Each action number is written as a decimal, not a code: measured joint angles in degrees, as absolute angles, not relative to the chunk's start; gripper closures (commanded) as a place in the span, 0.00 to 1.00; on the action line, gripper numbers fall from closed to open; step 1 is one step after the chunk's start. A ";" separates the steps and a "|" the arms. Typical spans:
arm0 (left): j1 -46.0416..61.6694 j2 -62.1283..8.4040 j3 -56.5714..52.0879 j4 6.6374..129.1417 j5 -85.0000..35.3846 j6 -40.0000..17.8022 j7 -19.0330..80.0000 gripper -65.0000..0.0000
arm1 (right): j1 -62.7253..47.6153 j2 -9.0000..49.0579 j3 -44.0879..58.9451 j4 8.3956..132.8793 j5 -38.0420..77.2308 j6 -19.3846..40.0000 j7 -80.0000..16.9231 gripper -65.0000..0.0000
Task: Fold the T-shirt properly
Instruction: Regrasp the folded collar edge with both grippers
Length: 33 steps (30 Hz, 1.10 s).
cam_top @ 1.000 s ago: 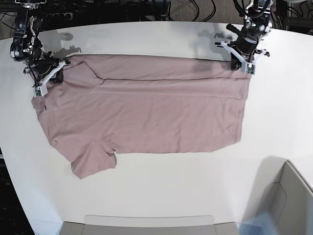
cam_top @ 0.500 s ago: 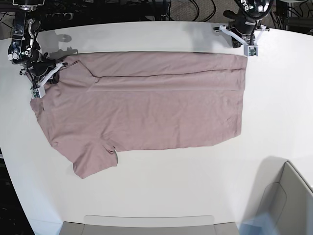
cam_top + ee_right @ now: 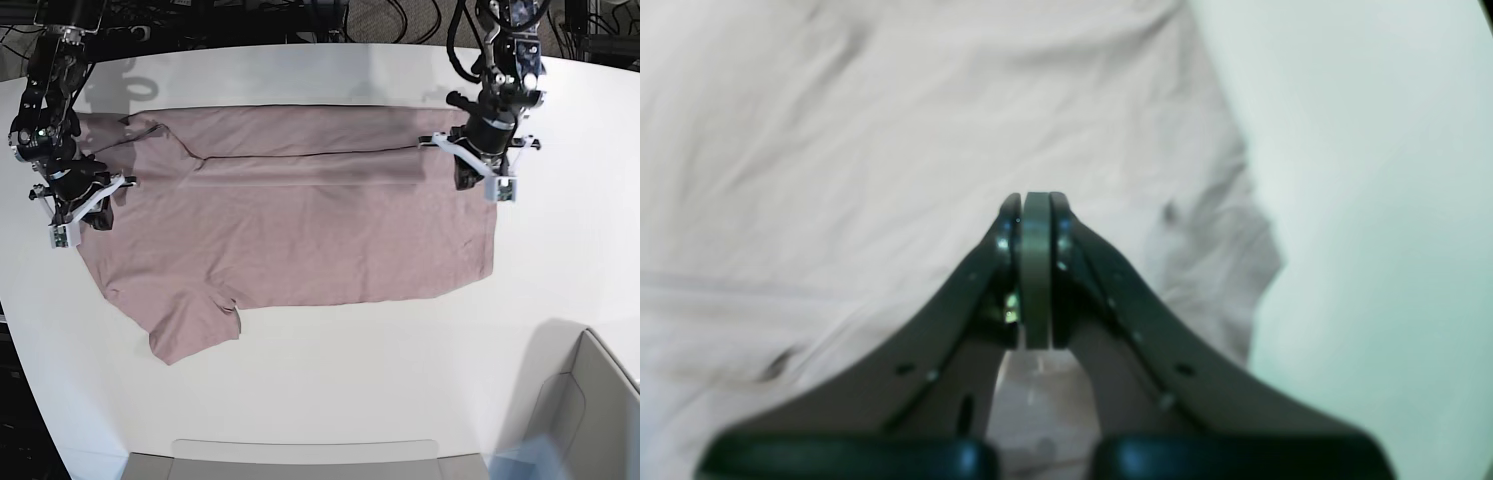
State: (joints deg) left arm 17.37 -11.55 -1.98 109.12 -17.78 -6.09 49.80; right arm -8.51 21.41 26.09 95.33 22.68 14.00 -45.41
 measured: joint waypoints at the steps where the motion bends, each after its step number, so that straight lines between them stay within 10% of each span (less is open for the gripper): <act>1: 15.51 -11.55 -1.21 107.18 -17.78 -6.28 51.09 1.00 | -7.99 21.34 26.09 94.48 21.15 13.98 -45.34 1.00; 33: 31.00 -18.39 1.32 94.63 -19.53 -7.38 29.32 1.00 | -19.66 22.15 19.44 90.04 18.68 13.32 -39.40 1.00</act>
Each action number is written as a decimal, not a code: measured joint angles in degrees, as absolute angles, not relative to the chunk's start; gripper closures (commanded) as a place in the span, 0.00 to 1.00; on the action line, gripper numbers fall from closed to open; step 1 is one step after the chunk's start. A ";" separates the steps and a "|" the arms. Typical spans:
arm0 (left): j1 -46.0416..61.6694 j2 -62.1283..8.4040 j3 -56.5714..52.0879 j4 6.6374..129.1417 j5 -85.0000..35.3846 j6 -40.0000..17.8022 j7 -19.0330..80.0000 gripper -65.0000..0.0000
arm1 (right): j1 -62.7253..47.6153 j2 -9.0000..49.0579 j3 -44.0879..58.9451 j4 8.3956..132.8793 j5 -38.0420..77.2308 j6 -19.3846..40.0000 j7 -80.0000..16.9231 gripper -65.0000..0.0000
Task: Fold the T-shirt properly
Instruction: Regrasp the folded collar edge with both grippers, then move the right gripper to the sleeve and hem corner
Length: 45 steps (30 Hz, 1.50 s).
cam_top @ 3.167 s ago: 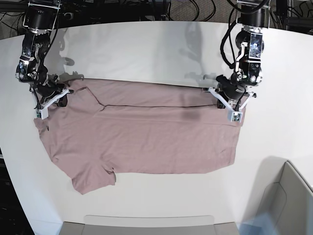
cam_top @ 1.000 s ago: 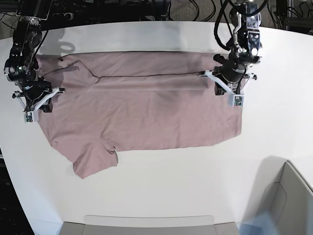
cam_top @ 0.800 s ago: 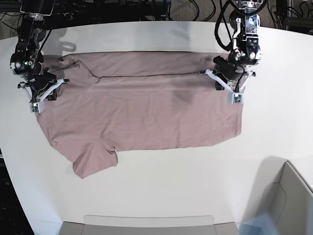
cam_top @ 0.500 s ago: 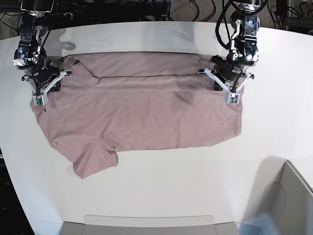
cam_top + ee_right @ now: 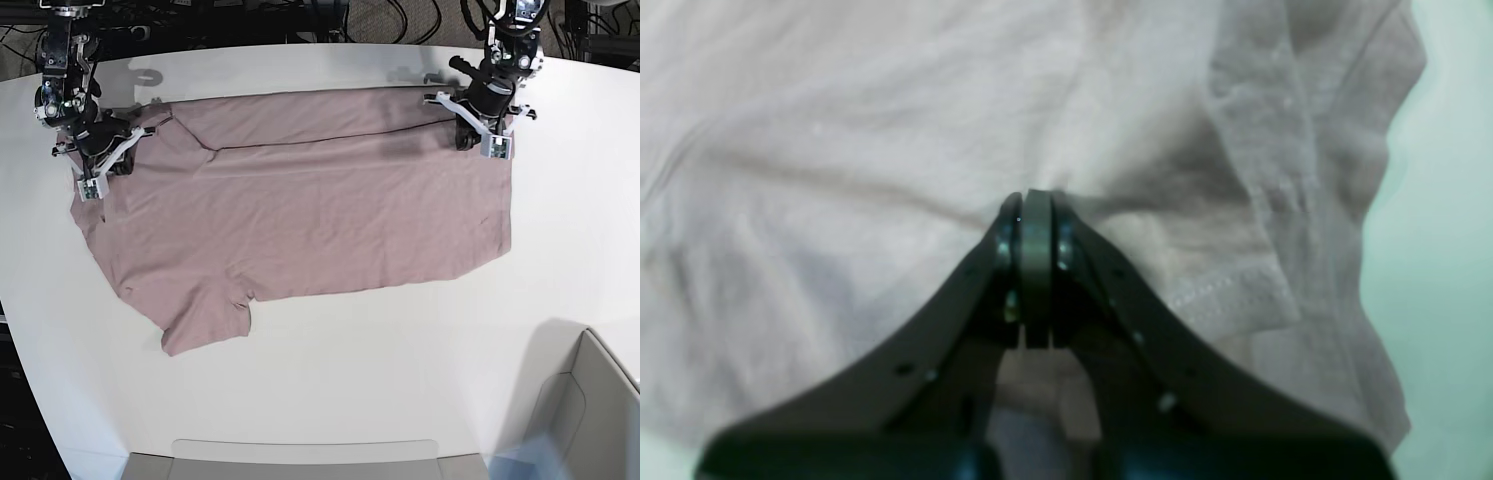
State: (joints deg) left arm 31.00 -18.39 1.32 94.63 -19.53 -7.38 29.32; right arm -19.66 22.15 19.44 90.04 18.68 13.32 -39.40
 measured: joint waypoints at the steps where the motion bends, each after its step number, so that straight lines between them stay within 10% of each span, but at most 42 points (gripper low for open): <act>1: 31.16 -18.39 1.13 95.07 -19.53 -7.35 29.93 1.00 | -20.88 21.98 19.51 91.26 18.76 13.30 -39.44 1.00; 19: 27.16 -18.06 -4.27 109.38 -17.56 -6.04 42.81 1.00 | -11.73 18.31 31.48 101.58 17.50 14.00 -45.47 1.00; 32: 21.54 -17.96 -3.92 107.87 -17.76 -6.26 46.52 1.00 | 16.78 21.37 14.00 56.82 6.52 13.74 -38.15 1.00; 45: 20.12 -17.87 -4.25 102.08 -17.98 -6.28 46.26 1.00 | -4.34 23.46 14.24 79.70 3.46 12.49 -43.48 1.00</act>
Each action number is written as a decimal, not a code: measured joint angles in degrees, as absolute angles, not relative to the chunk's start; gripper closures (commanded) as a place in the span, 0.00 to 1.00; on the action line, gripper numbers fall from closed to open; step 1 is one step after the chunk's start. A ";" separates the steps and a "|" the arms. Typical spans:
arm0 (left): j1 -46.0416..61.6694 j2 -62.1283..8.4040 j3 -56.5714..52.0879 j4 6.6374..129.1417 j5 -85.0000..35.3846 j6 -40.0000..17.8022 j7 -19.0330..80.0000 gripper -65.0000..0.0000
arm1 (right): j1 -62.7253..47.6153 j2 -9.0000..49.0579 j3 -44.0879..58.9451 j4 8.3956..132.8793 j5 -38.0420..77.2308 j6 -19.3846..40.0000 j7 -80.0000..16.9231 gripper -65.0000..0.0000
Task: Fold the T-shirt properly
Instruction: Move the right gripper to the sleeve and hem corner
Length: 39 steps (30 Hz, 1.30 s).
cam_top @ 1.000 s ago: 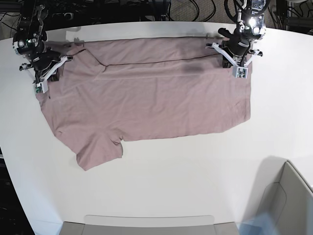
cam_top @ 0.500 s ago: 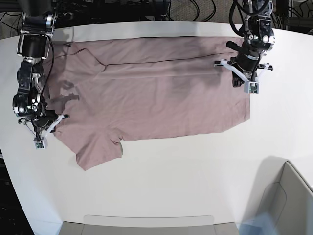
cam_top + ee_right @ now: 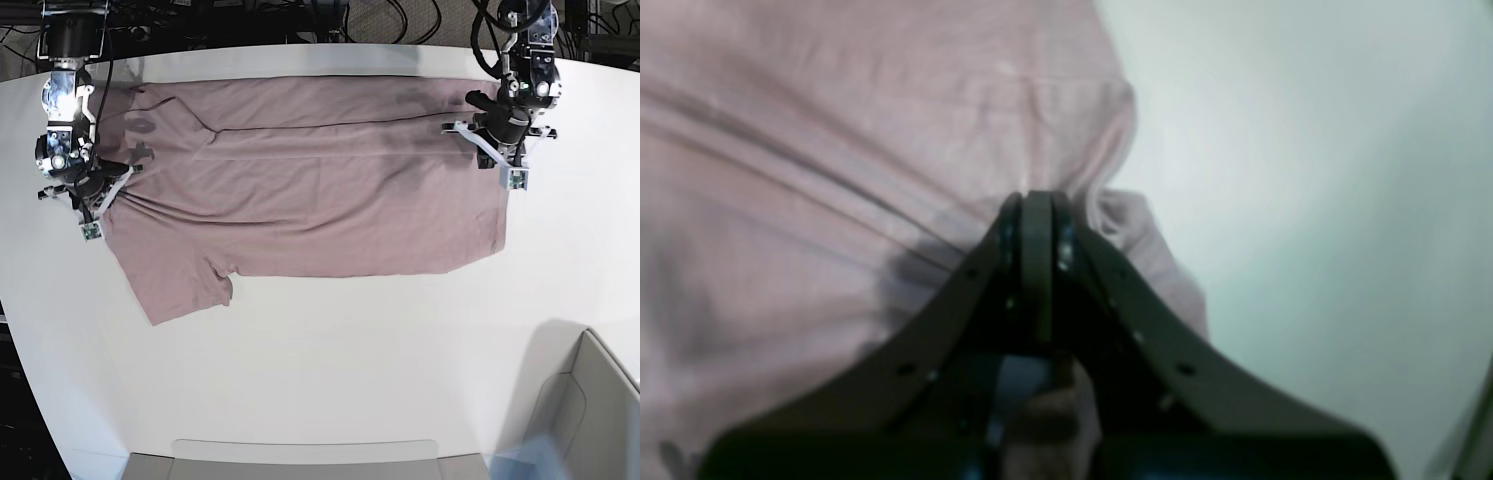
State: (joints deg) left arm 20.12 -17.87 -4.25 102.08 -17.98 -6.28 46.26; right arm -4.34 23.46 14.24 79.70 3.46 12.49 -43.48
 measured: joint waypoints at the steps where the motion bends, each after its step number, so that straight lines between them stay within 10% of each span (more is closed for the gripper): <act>1: 20.05 -17.89 -4.23 101.73 -17.98 -6.33 46.28 1.00 | -5.39 23.27 14.52 80.86 3.22 12.53 -43.40 1.00; 8: 17.85 -17.96 -4.16 101.38 -17.98 -6.26 46.22 1.00 | -0.62 20.32 21.56 81.36 3.66 14.52 -48.56 0.99; 17: 17.87 -17.96 -4.12 101.36 -17.98 -6.26 46.26 1.00 | 14.02 21.78 17.87 77.62 7.77 14.33 -48.18 0.50; 26: 17.89 -16.21 -4.01 101.34 -18.02 -6.66 46.28 1.00 | 27.75 24.58 6.48 46.68 13.72 13.96 -34.41 0.49; 39: 17.87 -16.21 -4.01 101.32 -17.98 -6.26 46.28 1.00 | 31.20 20.78 5.43 37.04 14.28 14.26 -31.14 0.49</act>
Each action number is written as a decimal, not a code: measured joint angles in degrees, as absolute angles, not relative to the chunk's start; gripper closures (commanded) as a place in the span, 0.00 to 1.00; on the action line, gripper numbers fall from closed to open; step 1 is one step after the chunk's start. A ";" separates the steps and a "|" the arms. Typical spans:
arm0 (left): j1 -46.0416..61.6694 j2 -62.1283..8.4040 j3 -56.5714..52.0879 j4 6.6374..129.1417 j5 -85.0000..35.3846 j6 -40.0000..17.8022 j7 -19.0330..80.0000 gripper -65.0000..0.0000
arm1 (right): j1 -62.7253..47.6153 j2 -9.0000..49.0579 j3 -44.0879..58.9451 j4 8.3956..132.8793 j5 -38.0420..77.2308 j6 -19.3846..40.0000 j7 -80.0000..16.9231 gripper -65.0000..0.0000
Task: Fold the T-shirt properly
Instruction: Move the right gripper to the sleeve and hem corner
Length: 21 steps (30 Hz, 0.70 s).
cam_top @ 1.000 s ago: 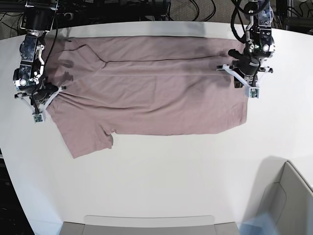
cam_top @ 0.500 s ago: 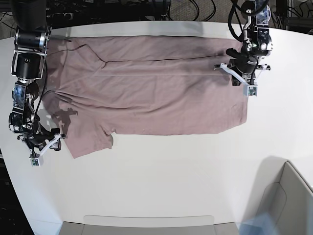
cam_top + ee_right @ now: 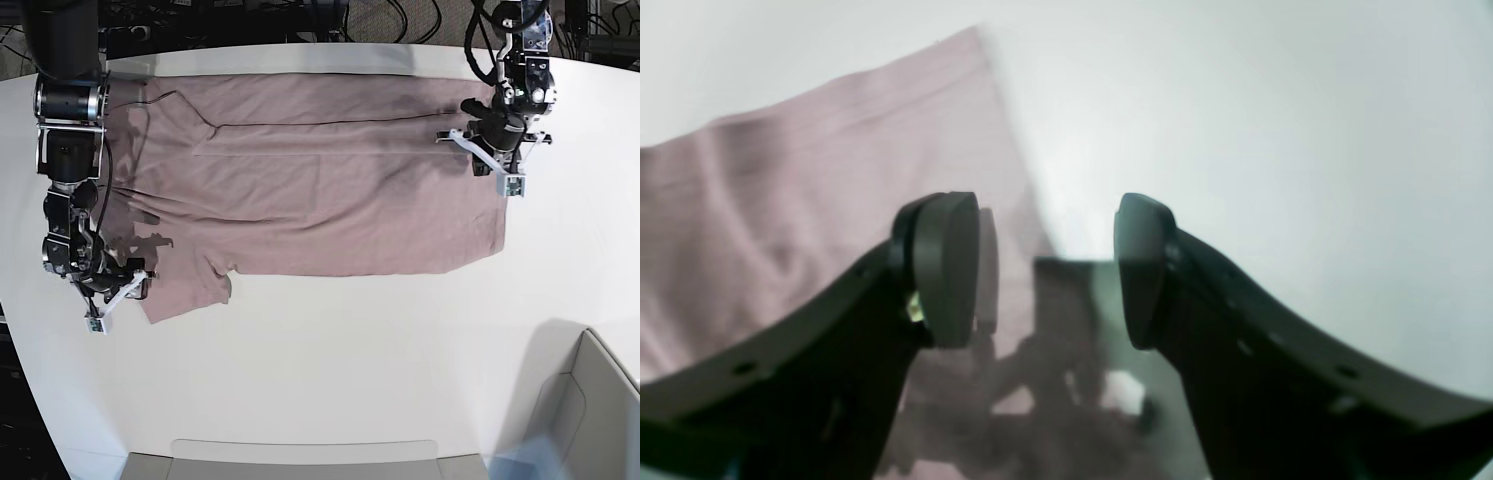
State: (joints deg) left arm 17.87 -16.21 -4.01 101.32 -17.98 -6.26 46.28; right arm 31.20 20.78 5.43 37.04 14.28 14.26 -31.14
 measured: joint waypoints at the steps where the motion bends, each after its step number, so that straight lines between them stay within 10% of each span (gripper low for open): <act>1: 17.87 -16.23 -4.03 101.32 -18.00 -6.26 46.28 1.00 | 31.29 20.58 5.43 35.51 13.65 14.33 -30.13 0.49; 13: 11.88 -16.23 -4.14 100.79 -18.02 -6.70 46.72 1.00 | 29.06 19.16 5.65 37.06 14.81 21.02 -26.89 0.49; 18: 3.75 -18.92 -3.57 94.94 -18.65 -7.14 46.92 0.70 | 28.62 18.81 5.58 38.92 15.14 24.97 -30.30 0.49; 21: -3.42 -21.58 -0.89 86.56 -17.89 -6.17 46.61 0.69 | 28.60 19.29 5.54 38.87 15.18 25.34 -30.35 0.49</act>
State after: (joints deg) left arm -3.42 -21.58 -0.89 86.56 -17.89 -6.17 46.61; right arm 28.60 19.29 5.54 38.87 15.18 25.34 -30.35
